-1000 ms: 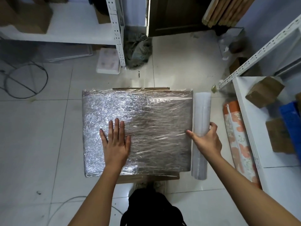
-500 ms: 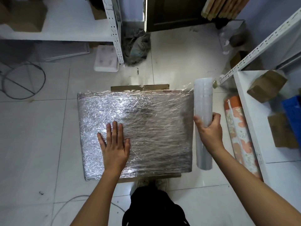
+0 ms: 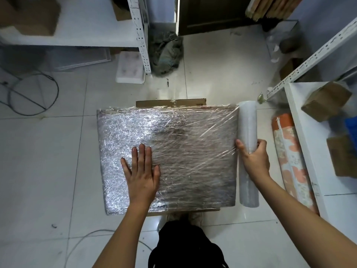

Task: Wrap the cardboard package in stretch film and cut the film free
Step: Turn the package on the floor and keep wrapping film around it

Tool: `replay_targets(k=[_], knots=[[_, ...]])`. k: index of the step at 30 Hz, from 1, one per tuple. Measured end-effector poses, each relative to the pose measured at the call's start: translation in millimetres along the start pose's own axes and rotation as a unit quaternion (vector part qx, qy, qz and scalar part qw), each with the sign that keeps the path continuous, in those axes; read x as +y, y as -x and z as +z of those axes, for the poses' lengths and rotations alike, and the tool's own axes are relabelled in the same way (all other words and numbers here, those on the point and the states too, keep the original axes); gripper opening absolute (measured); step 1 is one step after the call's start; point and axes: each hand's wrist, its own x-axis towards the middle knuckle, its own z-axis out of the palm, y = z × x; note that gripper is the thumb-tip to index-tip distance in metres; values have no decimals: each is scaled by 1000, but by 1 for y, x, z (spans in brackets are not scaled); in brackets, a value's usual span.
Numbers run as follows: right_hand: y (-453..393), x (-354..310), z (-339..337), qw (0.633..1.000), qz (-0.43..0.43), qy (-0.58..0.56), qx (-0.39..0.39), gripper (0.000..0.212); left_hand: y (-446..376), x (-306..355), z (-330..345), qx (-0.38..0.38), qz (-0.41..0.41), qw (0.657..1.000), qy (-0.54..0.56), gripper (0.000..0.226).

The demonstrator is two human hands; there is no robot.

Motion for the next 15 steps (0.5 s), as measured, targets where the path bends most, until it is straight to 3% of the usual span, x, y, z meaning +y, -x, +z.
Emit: replay_targets(k=[2,6,11,12,15], knots=[[-2,1,1,999,5,-45,-2,67,1,-1,1,-1,-2,1000,2,60],[-5,0,6,996,23,-91,-14,45,1,0,-2,-8,-1,1000,16,61],[-8,-4,5,996,-5,-90,-22,48,-11,19,-17,35,-35,999,-9,65],[-8,-4,5,996,-5,-89,-22,48,-17,32,-19,53,1,998,-15,64],[-9,-6,5,996,-5,-80,-27,48,-33,80,-9,48,248,967,-43,66]])
